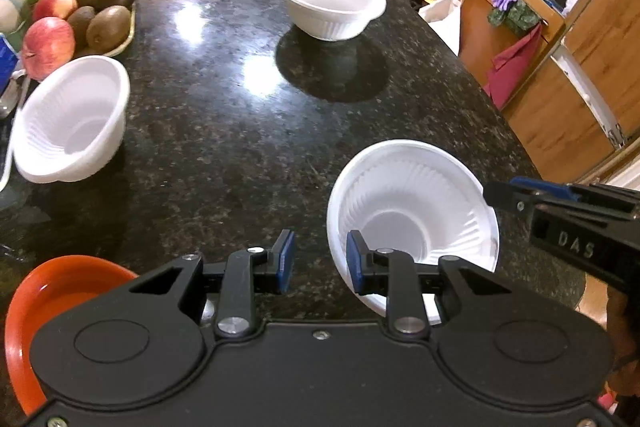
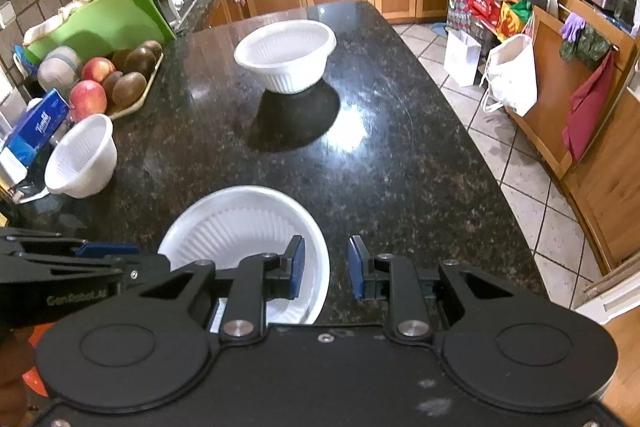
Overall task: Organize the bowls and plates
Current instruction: 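Lift the white bowl and carry it to the bowl beside the fruit tray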
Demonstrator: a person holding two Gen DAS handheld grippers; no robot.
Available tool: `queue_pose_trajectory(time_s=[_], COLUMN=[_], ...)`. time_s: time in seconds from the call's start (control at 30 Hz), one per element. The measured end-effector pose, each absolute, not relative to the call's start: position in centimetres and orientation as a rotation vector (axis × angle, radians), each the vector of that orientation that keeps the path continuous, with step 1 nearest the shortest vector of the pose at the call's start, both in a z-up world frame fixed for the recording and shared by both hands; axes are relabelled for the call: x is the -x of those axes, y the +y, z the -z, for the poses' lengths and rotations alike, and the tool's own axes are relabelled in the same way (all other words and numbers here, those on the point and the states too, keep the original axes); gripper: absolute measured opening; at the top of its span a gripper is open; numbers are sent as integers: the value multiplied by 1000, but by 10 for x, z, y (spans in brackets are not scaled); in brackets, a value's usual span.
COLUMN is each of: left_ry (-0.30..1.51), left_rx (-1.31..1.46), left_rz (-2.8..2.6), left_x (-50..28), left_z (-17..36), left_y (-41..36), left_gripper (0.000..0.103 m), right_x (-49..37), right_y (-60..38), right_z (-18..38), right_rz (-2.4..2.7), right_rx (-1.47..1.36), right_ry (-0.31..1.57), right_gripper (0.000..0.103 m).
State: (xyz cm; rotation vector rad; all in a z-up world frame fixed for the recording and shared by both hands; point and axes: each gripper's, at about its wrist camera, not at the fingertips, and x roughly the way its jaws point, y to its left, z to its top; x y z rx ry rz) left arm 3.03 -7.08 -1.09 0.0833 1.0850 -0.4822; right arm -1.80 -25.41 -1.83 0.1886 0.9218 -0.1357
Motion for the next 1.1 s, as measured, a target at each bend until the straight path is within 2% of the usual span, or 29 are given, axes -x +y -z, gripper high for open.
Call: queue_pose_trajectory(time_s=[0.63,1.1], left_ry=[1009,995], left_rx=[48,116], left_rz=[292,143], left_x=[-47,-101], left_z=[-25,-14], left_y=[31,105], left_gripper=[37,37], right_x=[-25,-97], right_y=[-162,-88], right_z=[-20,-26], right_rz=[-127,-245], right_rx=[-109,-89], right_ry=[841,853], right_gripper=[26,26])
